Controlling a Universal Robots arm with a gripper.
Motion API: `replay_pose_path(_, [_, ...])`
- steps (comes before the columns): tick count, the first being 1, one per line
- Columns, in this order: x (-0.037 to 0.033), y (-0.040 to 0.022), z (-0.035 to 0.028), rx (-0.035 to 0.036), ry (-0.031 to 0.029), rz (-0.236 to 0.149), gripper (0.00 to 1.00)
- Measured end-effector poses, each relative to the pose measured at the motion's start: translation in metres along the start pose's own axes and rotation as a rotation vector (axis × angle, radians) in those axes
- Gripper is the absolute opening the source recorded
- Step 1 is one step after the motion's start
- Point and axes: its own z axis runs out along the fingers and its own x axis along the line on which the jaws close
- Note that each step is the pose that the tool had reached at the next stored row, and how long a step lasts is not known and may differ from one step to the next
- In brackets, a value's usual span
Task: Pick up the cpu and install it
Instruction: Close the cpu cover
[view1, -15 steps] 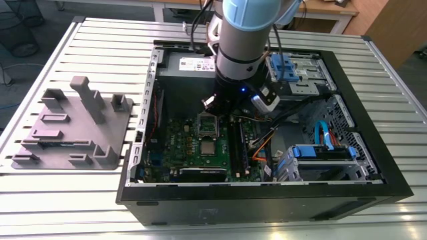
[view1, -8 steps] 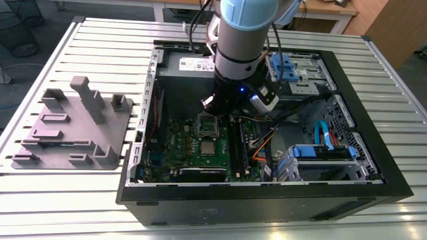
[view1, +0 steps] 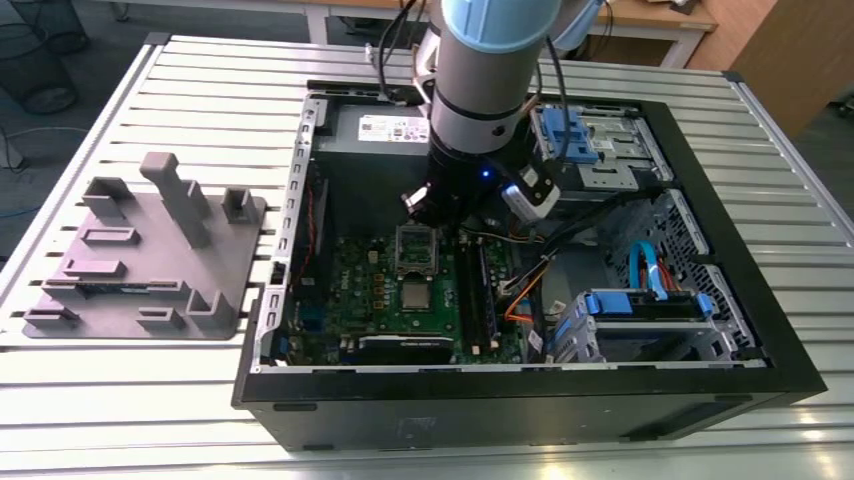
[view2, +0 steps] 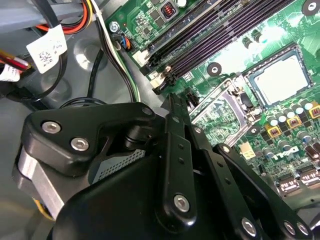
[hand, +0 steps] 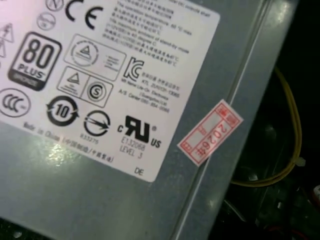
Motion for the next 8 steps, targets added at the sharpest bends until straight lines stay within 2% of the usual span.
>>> replay_pose_path(5, [0.0000, -0.0001, -0.0058, -0.0051, -0.0028, 0.000, 0.11])
replay_pose_path(8, [0.0000, -0.0002, -0.0066, -0.0063, -0.0036, 0.000, 0.11])
